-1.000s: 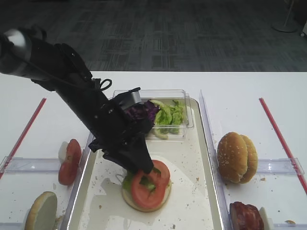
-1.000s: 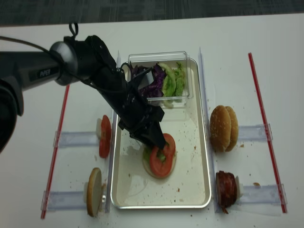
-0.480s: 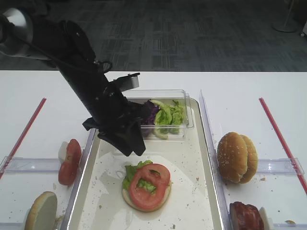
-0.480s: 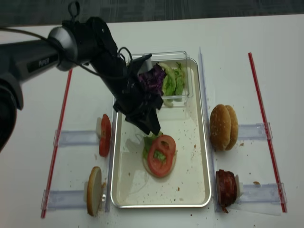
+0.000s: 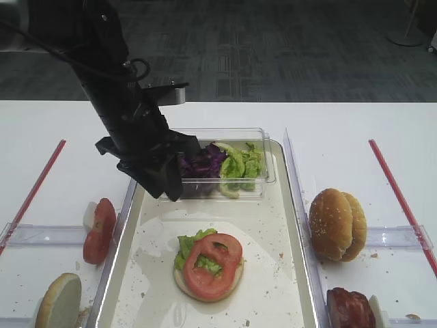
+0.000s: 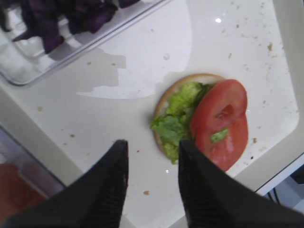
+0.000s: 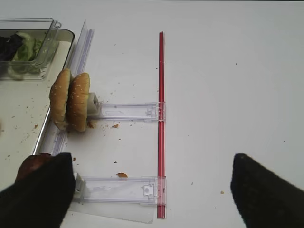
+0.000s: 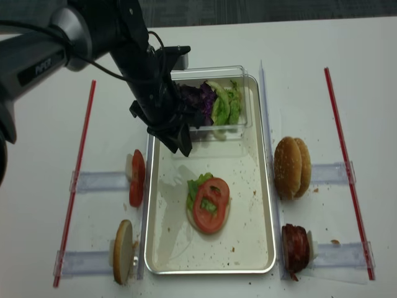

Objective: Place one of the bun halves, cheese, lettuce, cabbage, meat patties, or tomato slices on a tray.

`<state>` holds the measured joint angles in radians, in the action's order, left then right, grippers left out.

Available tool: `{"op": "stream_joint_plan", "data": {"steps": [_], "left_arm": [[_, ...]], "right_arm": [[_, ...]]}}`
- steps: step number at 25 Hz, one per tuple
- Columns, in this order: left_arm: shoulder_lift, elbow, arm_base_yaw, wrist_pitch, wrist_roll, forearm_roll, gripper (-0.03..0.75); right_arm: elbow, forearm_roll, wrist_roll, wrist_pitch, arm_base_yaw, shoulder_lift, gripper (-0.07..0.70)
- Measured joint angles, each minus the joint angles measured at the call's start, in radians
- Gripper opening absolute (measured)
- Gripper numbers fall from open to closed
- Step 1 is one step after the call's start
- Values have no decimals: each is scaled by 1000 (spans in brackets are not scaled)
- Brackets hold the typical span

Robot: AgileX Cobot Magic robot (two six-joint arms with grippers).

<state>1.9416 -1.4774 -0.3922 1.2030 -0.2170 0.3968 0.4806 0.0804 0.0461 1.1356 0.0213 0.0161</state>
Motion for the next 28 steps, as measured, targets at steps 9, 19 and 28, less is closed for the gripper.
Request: {"op": "stream_joint_plan", "data": {"steps": [9, 19, 28], "left_arm": [[-44, -8, 0, 9, 15, -178, 307], [-45, -8, 0, 11, 69, -262, 603], [-47, -8, 0, 11, 84, -268, 610]], "right_arm": [[0, 0, 0, 0, 0, 0, 678], [0, 0, 0, 0, 0, 0, 678], [0, 0, 0, 0, 0, 0, 678]]}}
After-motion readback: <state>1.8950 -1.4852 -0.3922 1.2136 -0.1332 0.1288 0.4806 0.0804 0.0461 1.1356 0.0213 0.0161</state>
